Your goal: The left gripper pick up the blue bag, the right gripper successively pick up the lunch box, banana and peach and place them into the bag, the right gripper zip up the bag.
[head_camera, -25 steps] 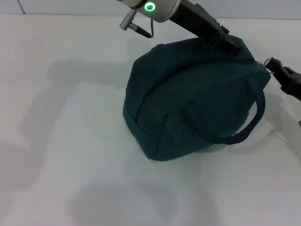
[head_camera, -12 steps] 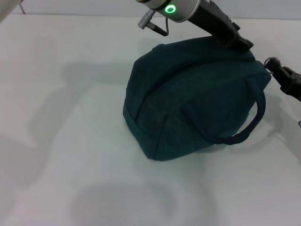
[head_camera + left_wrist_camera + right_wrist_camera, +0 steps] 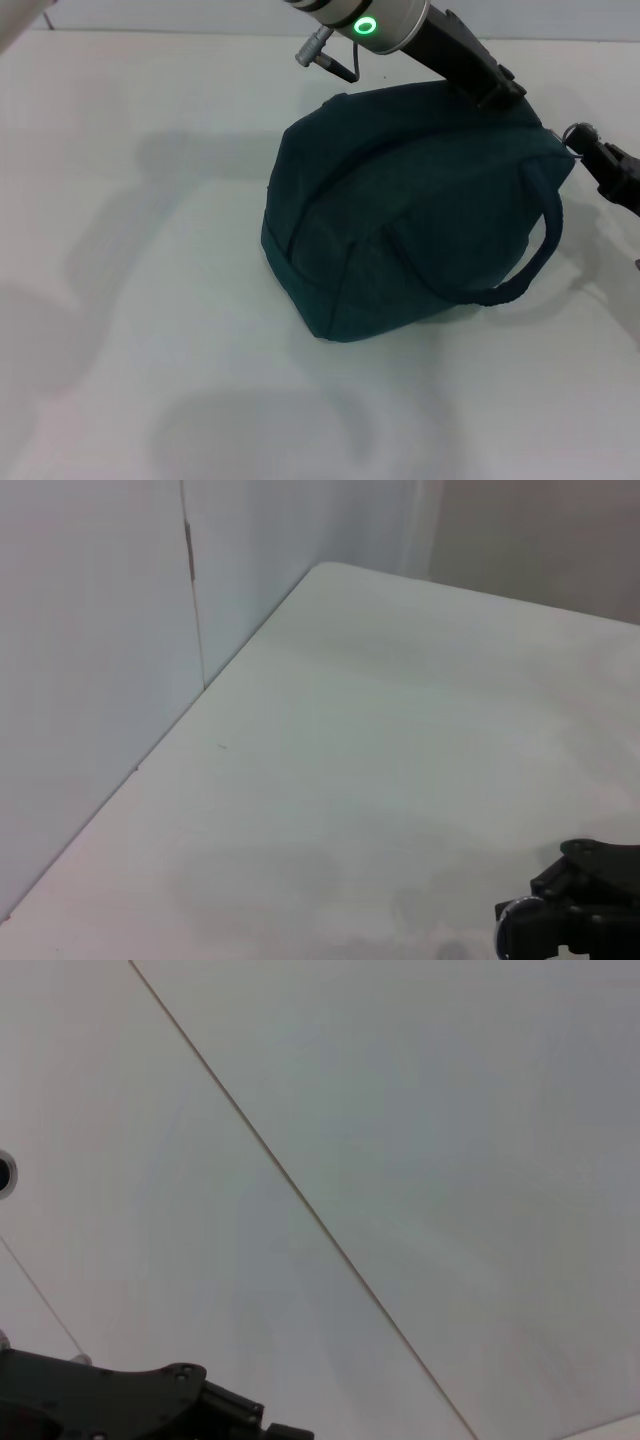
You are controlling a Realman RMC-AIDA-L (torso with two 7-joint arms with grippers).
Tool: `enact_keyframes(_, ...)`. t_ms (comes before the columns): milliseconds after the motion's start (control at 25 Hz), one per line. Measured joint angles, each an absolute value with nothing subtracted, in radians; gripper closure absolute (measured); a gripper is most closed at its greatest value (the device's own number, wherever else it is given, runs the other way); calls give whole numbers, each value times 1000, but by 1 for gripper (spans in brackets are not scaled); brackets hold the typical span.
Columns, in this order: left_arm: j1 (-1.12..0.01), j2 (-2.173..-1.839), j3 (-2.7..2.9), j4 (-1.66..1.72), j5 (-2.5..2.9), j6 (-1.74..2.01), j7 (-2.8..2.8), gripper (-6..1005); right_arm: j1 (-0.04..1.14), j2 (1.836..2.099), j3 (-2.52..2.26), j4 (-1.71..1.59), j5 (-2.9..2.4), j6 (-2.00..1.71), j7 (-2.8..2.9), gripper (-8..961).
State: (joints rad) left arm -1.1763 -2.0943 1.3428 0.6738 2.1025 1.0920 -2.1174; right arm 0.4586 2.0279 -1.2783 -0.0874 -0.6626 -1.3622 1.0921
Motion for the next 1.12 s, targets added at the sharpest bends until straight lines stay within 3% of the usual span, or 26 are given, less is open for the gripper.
enact_keyframes(360,-1173,-2093,1345,675,2104,1093,-2114,883,459,2028,-1274,-86,-659,-1357,1084,854)
enact_keyframes(1120,-1165,-2091,1346,705,2098,1122,-2102,926,455,2028,-1271,-83,-640,-1280,1065,850)
